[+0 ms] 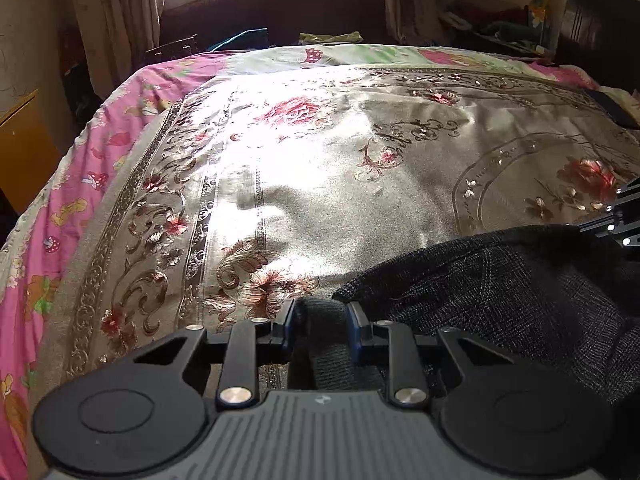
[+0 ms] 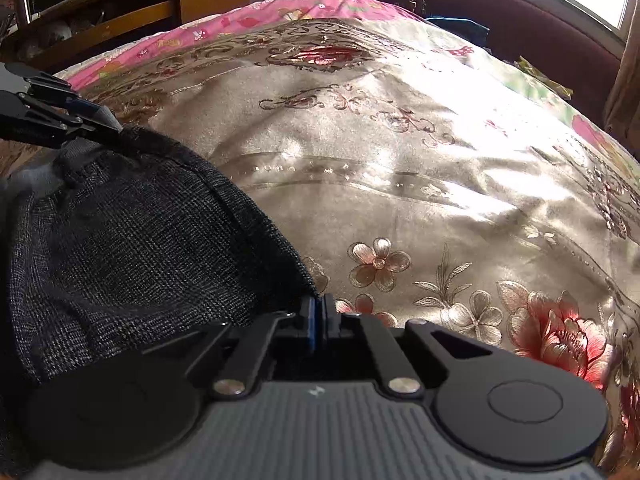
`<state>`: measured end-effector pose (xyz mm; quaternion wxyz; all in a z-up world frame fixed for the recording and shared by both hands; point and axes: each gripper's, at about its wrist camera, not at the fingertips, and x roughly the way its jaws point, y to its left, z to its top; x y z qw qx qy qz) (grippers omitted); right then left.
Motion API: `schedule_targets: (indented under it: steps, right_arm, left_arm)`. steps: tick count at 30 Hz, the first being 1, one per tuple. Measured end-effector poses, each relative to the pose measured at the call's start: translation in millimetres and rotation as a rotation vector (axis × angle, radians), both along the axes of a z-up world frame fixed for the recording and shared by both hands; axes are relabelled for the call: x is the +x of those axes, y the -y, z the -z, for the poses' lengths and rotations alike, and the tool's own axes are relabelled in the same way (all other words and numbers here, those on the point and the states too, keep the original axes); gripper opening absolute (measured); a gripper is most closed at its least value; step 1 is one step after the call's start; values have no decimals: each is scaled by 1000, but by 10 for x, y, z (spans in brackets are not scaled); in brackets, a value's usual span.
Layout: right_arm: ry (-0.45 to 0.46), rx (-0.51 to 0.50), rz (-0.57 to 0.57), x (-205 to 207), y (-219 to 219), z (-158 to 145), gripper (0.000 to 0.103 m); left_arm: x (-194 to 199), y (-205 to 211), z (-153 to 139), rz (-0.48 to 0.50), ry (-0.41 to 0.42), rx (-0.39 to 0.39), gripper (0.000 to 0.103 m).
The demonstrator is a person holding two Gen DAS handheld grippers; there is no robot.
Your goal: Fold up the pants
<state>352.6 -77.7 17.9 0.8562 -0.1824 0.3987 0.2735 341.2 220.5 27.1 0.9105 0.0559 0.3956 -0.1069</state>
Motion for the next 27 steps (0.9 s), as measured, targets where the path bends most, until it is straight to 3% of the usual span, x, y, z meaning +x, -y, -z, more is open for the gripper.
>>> schedule_targets:
  steps: [2,7,11,13,16,18,22,24,26,27]
  right_arm:
    - [35,24,14,-78,38,-195,3]
    - [124,106,43,-420,142,-792,3]
    - [209,127,-33,-1160,166,-1199,3]
    - [223,136,-65,-1629,195,-1292,3]
    - [219,98,-133,-2299,166,-1178,3]
    - [172,42,-183,-2612,63,-888,9]
    - [9,-46,-184,-2797,-182,-203,10]
    - [34,-70,-197,-2856,-325,-105,13]
    - [55,-32,-220,-2852,-438,-157,12]
    - [75,-20,-240,-2842,-509,-185,18]
  left_arm:
    - [-75,-52,-133,8,17,-51,31]
    - [-314,23,-484,44,84,-65,28]
    - [-760,-39,-774,72,159,-105,28]
    - [-1136,-161,-885,74,198,-177,28]
    - [-1709,-260,-876,80,219,-212,31]
    - [-1944,-252,-760,73,183,-188,36]
    - [-2206,-195,-335,45,54,-72,39]
    - [-2299,-187,-213,36,31,-20,40]
    - [-2387,-159,-182,44,46,2,42]
    - [-2378,-150,-191,44,52,3,45]
